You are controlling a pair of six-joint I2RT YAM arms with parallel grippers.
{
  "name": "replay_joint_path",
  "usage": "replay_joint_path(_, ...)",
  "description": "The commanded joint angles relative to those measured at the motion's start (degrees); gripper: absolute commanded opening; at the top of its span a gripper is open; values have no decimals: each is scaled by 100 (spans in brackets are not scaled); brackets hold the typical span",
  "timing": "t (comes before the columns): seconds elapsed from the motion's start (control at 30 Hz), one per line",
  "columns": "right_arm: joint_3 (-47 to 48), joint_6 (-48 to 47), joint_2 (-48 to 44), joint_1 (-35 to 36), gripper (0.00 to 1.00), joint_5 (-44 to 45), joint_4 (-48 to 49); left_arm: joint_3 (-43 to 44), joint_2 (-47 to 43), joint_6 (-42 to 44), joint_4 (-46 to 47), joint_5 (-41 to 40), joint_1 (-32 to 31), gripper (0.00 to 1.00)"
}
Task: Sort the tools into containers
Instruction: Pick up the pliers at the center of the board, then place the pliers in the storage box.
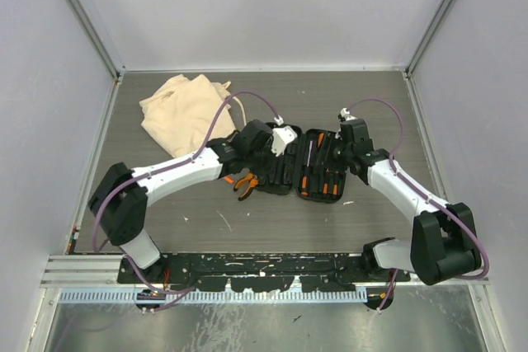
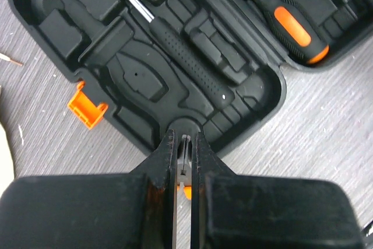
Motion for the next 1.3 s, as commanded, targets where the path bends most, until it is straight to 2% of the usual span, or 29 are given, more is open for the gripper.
replay_joint_path(0.0, 2, 56, -246, -58, 50, -40, 72, 714, 488, -292, 464, 56, -1, 0)
replay_joint_path(0.27, -102, 146, -402, -82, 50, -33, 41, 1840, 1540, -645, 66, -34, 160, 0)
replay_joint_path(0.57, -192, 242, -462, -92, 50, -84, 36, 3397, 2797, -1054, -1049, -357, 337, 0)
replay_joint_path(1.0, -233, 295, -427, -92, 50, -133, 36, 4106, 3424, -2161, -1317, -637, 731, 0)
replay_joint_path(1.27, -288, 333, -440, -87, 50, -170, 54, 4661, 3715, -2518, -1563, -1055, 816, 0)
